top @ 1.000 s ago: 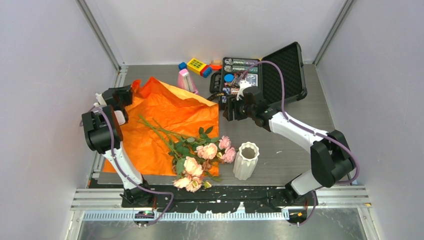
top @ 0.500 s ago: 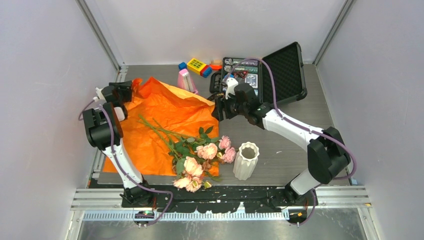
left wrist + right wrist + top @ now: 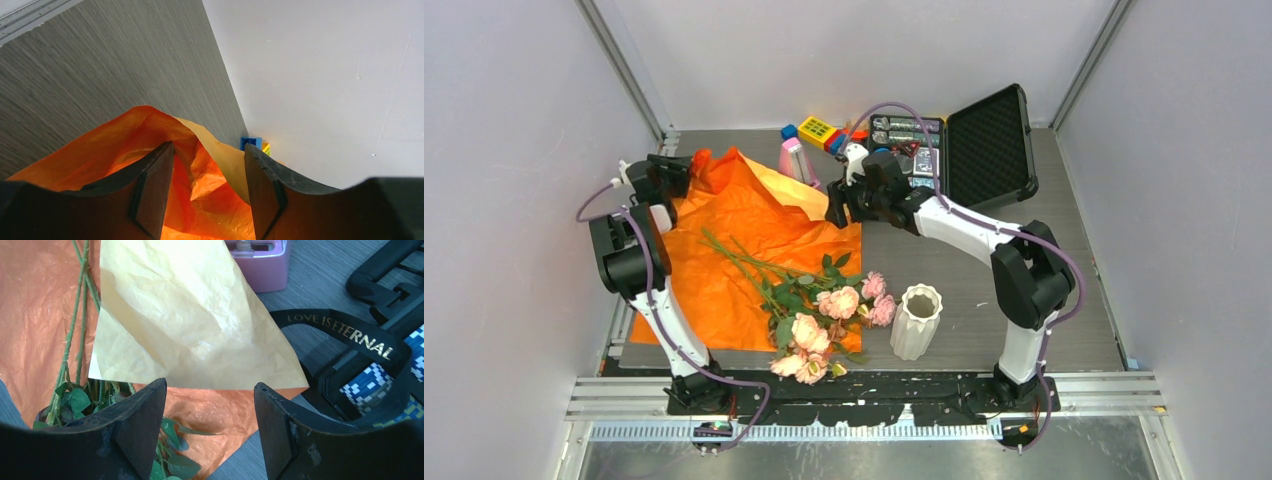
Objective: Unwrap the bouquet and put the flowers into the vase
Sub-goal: Unfold the wrapping paper at the center of the board.
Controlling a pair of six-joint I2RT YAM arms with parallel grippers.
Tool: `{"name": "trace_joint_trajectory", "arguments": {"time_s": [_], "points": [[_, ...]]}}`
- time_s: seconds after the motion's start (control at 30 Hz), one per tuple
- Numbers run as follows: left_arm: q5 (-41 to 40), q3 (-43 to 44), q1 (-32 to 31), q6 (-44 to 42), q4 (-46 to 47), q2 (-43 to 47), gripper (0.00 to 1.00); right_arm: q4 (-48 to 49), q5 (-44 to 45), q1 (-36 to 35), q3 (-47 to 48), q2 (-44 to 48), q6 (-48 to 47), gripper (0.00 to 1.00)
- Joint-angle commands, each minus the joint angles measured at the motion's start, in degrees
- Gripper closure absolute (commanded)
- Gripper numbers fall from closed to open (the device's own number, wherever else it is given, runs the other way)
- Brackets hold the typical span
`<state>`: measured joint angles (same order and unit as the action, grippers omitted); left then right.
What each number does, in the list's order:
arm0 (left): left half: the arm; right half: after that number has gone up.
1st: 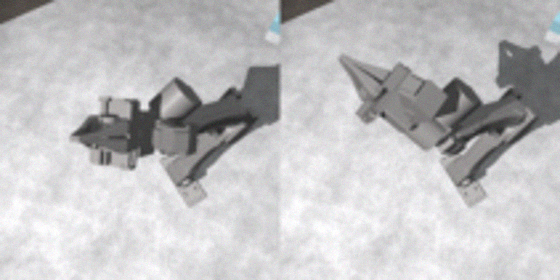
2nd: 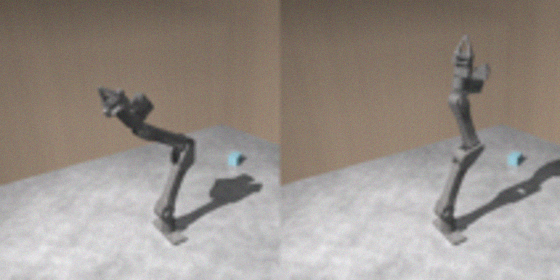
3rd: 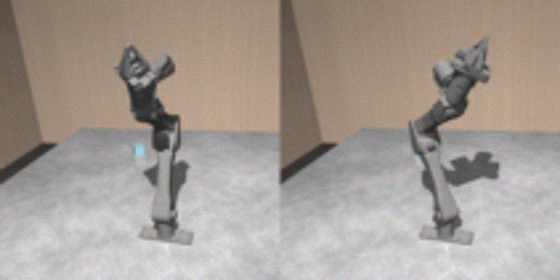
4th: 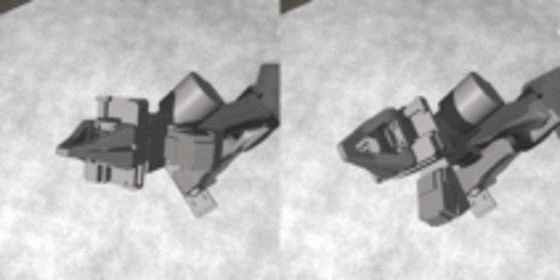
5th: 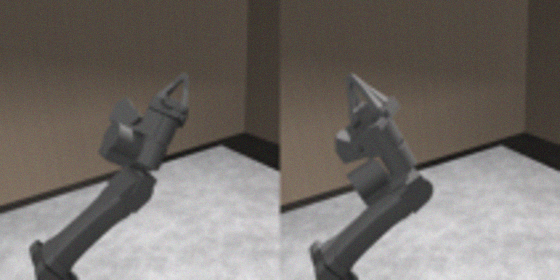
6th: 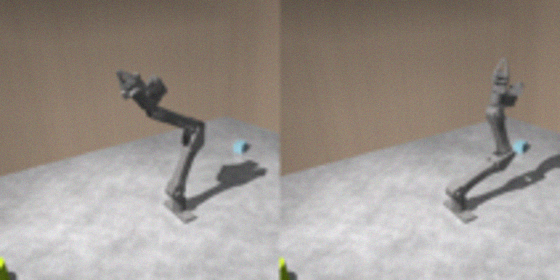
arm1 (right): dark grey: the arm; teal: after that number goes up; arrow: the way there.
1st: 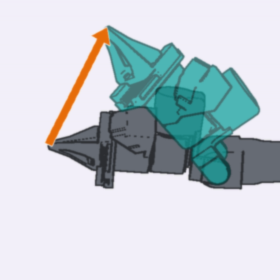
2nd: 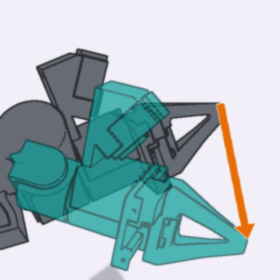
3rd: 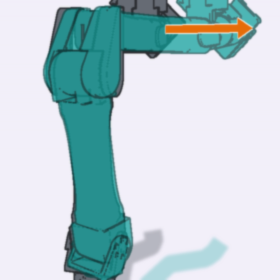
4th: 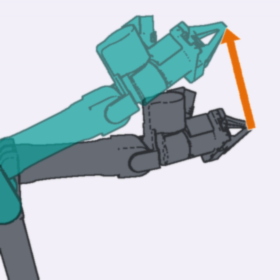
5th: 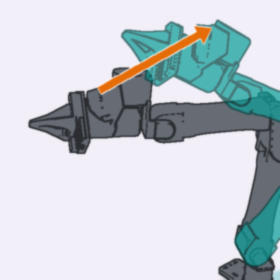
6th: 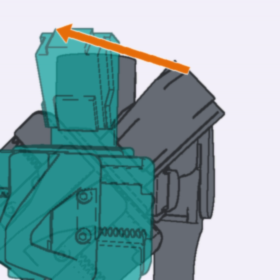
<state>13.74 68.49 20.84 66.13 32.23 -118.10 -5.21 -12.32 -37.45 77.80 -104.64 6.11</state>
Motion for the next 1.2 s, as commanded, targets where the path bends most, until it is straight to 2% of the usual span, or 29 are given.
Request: {"name": "trace_joint_trajectory", "arguments": {"time_s": [0.0, 0.37, 0.57, 0.87, 0.93, 0.97, 1.0, 1.03, 1.13, 1.17], "points": [[0.7, 2.6, -0.1, -2.7, -2.6, 0.1, 0.44, 1.9, -1.2, -1.0, 3.7, -0.2, -1.1, 0.30], [0.9, 3.2, 0.1, -3.2, -4.3, -1.4, 0.44, -0.9, 3.6, -6.4, 1.5, 4.0, -4.7, 0.30], [1.1, 3.6, 0.5, -4.3, -5.7, -1.5, 0.46, -1.2, 6.4, -8.8, 3.3, 2.3, -5.6, 0.30], [1.7, 3.6, 1.6, -5.2, -6.8, -1.7, 0.48, 1.7, 20.2, -9.5, 6.5, -1.6, -7.8, 0.30], [1.9, 3.7, 1.7, -5.3, -7.0, -1.8, 0.48, 2.2, 22.0, -9.5, 7.6, -2.4, -8.1, 0.42], [1.9, 3.7, 1.8, -5.3, -7.1, -2.0, 0.48, 2.1, 22.6, -9.4, 8.0, -2.7, -8.2, 0.56], [1.9, 3.7, 1.8, -5.3, -7.1, -2.1, 0.48, 1.8, 22.9, -9.4, 8.9, -3.6, -8.6, 0.63], [2.0, 3.7, 1.9, -5.2, -7.1, -2.1, 0.48, 1.7, 23.0, -9.3, 9.3, -4.1, -8.7, 0.75], [1.9, 3.7, 2.0, -5.5, -7.6, -2.3, 0.48, 1.4, 24.1, -8.6, 11.3, -6.5, -9.2, 0.96], [1.8, 3.8, 2.1, -5.8, -8.0, -2.4, 0.48, 1.1, 24.8, -8.0, 11.7, -7.0, -9.0, 0.98]]}}
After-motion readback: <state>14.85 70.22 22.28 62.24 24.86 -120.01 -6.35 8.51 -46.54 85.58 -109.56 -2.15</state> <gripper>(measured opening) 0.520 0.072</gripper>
